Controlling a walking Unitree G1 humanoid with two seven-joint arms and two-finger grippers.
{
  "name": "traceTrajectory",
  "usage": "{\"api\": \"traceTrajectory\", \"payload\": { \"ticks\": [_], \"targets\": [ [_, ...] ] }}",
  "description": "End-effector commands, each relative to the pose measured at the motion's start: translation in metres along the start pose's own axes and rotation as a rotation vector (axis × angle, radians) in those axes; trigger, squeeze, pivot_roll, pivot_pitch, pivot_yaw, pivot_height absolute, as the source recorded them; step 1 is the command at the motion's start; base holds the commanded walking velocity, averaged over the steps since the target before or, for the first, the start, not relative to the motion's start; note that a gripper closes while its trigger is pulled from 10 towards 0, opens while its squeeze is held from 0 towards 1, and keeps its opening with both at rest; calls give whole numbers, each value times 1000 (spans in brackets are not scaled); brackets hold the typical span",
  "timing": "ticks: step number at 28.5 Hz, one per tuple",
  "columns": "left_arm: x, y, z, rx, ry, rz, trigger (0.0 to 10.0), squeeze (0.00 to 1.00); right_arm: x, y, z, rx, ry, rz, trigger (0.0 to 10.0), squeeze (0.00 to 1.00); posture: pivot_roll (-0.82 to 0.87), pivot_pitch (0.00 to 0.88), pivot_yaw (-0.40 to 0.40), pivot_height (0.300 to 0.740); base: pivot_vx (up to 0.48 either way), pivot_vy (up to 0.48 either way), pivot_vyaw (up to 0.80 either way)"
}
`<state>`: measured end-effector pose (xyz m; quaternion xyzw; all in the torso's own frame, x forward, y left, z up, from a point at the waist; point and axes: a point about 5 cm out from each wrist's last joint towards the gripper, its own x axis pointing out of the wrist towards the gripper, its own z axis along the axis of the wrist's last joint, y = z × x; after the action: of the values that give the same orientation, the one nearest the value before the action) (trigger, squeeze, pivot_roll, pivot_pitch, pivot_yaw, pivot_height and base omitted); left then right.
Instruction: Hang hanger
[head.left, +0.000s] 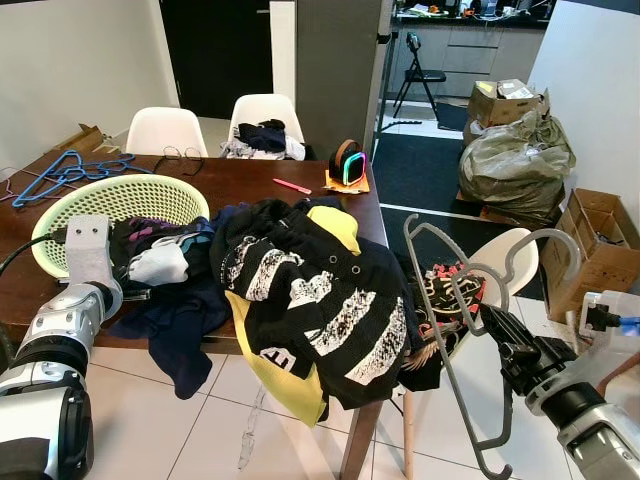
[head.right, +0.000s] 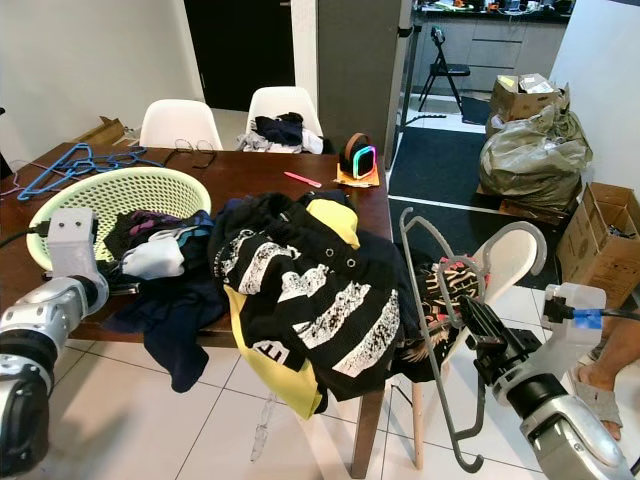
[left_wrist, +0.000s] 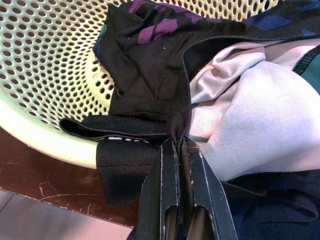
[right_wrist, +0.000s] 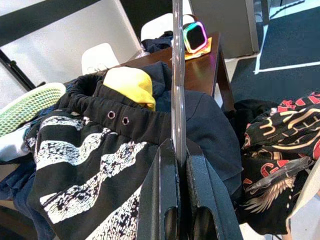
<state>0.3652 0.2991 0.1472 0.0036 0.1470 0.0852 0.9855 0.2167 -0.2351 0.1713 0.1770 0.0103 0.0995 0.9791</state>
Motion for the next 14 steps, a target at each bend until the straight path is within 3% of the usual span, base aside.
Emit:
{"api": "traceTrajectory", "payload": {
  "ticks": [1,5,6,7,8,9,10,12,13,14],
  "targets": [
    [-1,5,0,-8,5,19,0,0,-1,0,5,-2,-15,2,10000,0,-151,0,-11,740,0,0,0],
    [-2,11,24,18,-109,60,0,0,0,1,4,1,-16,4,10000,0,-152,0,-4,740,0,0,0],
    [-5,17,53,45,-212,94,0,0,2,1,3,7,-20,5,10000,0,-142,0,0,740,0,0,0],
    [-5,17,53,45,-212,94,0,0,2,1,3,7,-20,5,10000,0,-142,0,0,740,0,0,0],
    [-13,19,100,93,-374,113,0,0,3,2,2,14,-25,6,10000,0,-132,0,5,740,0,0,0],
    [-13,19,100,93,-374,113,0,0,3,2,2,14,-25,6,10000,0,-132,0,5,740,0,0,0],
    [-27,16,147,149,-531,114,0,0,5,2,1,21,-30,7,10000,0,-130,0,9,740,0,0,0],
    [-27,16,147,149,-531,114,0,0,5,2,1,21,-30,7,10000,0,-130,0,9,740,0,0,0],
    [-42,8,184,197,-660,101,0,0,6,3,0,27,-33,8,10000,0,-126,0,15,740,0,0,0],
    [-42,8,184,197,-660,101,0,0,6,3,0,27,-33,8,10000,0,-126,0,15,740,0,0,0]
  ]
}}
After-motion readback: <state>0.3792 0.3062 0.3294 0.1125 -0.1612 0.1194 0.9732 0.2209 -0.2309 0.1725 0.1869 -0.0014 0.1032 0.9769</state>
